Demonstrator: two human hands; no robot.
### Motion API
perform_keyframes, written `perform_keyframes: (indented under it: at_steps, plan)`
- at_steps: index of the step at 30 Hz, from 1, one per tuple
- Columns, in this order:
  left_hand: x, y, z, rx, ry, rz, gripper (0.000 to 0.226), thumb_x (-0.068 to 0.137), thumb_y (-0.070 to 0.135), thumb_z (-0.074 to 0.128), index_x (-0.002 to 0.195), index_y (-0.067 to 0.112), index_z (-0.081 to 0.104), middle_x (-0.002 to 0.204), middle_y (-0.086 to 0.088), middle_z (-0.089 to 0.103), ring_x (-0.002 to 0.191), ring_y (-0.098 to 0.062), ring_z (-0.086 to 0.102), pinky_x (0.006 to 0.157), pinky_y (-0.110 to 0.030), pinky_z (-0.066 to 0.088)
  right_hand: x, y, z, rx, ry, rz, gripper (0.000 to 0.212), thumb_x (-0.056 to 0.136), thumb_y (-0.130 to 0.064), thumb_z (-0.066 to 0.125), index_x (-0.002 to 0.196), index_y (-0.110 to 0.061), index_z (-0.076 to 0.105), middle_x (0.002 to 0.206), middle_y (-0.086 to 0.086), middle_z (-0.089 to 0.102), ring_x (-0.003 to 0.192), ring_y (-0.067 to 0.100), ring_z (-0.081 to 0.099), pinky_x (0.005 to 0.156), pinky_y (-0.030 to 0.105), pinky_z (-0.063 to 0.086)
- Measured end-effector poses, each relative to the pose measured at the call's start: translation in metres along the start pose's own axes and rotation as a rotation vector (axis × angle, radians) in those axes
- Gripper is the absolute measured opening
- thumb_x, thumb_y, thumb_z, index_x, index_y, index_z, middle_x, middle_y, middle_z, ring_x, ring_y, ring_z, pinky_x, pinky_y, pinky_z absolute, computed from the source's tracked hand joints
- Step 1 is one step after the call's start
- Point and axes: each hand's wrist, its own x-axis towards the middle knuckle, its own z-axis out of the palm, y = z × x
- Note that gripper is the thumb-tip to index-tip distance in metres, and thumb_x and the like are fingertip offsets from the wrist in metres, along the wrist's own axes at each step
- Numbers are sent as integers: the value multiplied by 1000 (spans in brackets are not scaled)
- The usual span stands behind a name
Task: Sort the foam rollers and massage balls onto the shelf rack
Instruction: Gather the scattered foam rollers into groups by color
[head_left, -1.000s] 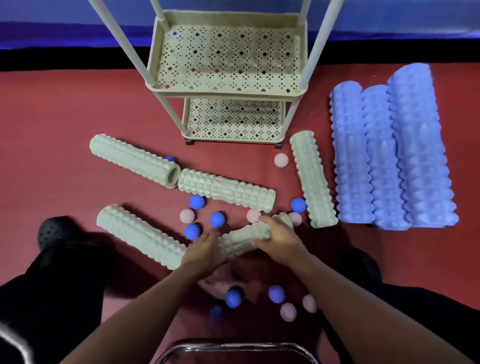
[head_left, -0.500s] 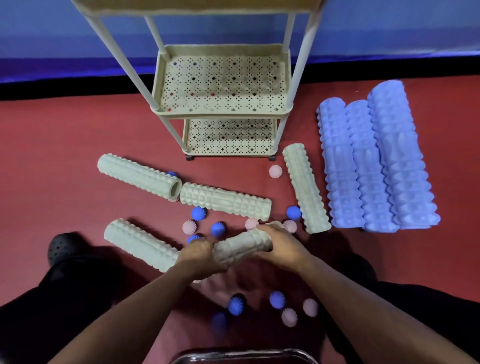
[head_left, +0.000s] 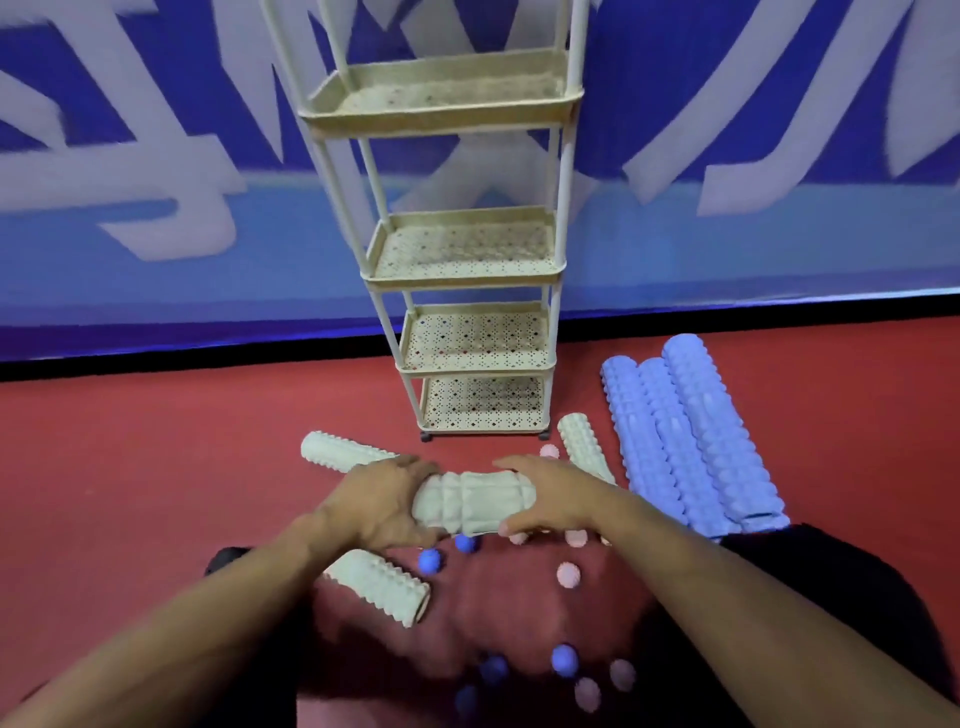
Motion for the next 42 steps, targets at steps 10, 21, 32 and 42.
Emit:
perform_keyframes:
  at_steps: [10, 21, 32, 42]
  plan:
    - [-81, 34, -70, 98, 212, 32, 85, 59, 81, 60, 132, 39, 48, 118, 12, 59, 107, -19, 64, 74, -35, 51, -79, -69, -37, -149, 119, -96, 93, 62, -65, 83, 143, -39, 46, 134, -12, 61, 115, 11, 61, 91, 23, 45]
    - [-91, 68, -116, 109, 368, 112, 86, 61, 79, 61, 136, 39, 48, 121, 14, 59, 106, -15, 63, 74, -32, 49, -138, -94, -80, -250, 290, -64, 88, 57, -76, 77, 135, -45, 50, 126, -17, 63, 111, 11, 60, 94, 35, 49]
    - [1, 111, -124, 114, 419, 213, 86, 64, 79, 60, 138, 37, 49, 118, 10, 59, 107, -18, 62, 72, -30, 43, -135, -35, -127, -347, 402, -1, 81, 65, -71, 77, 133, -37, 51, 123, -14, 62, 110, 17, 58, 97, 38, 42]
    - [137, 155, -78, -53, 354, 406, 81, 74, 77, 66, 137, 28, 55, 121, 5, 61, 107, -20, 61, 85, -33, 48, -99, 96, -144, -299, 417, 84, 56, 68, -54, 80, 115, -38, 54, 94, -18, 50, 96, 16, 54, 76, 34, 44]
